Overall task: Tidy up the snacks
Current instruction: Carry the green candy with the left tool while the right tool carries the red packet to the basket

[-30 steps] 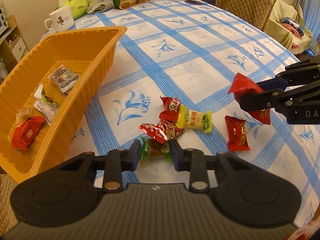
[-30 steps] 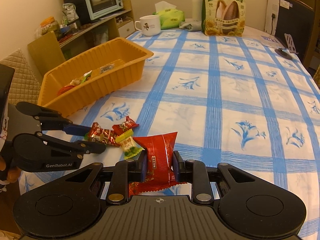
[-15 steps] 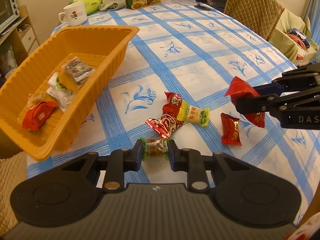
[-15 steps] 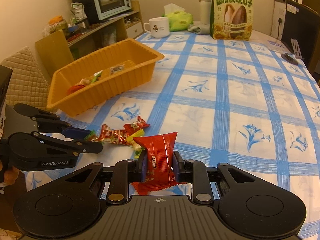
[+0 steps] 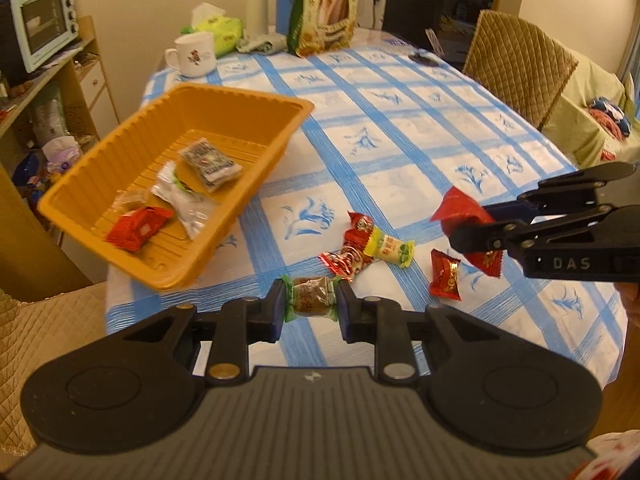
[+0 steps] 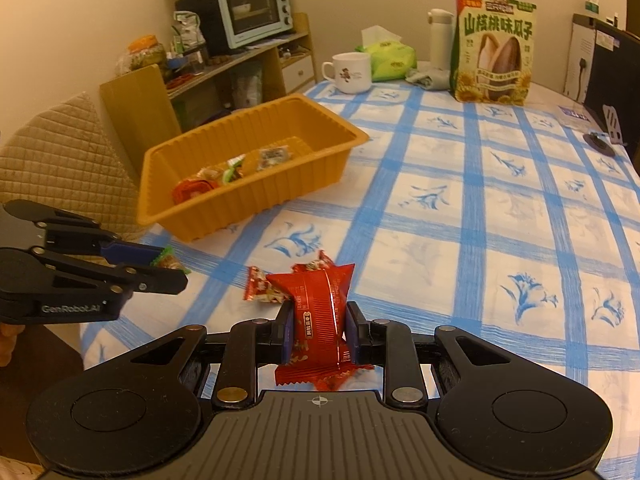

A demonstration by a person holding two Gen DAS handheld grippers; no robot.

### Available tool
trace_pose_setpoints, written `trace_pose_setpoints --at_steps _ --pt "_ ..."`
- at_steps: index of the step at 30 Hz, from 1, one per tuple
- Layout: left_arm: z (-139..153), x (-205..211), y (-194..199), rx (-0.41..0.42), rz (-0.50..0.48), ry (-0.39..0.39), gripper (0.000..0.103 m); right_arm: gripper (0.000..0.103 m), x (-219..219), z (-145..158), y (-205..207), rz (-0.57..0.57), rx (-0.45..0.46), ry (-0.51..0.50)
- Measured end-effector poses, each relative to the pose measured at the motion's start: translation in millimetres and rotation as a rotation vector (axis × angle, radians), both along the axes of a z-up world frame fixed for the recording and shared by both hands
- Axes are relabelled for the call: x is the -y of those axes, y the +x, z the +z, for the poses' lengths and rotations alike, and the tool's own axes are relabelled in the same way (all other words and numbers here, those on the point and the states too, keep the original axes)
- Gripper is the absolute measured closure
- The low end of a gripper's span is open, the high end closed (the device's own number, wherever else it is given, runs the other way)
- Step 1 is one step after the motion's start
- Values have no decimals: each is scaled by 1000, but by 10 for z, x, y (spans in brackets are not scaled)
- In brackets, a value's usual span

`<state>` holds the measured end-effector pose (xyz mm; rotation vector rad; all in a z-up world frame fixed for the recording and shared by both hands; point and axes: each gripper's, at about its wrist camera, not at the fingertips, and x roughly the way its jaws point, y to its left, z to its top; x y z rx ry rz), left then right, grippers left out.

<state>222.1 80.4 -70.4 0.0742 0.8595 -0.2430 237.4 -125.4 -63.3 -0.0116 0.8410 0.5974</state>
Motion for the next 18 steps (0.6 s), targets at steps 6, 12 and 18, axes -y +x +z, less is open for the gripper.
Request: trace_pose_setpoints --at_steps 6,12,18 --pt "204 -241 -92 36 63 -11 79 77 -157 99 46 32 -7 30" --pt "396 -551 -74 82 126 0 79 77 -368 200 196 62 -9 66" --pt "516 -853 88 117 179 17 79 77 -588 291 449 84 10 85"
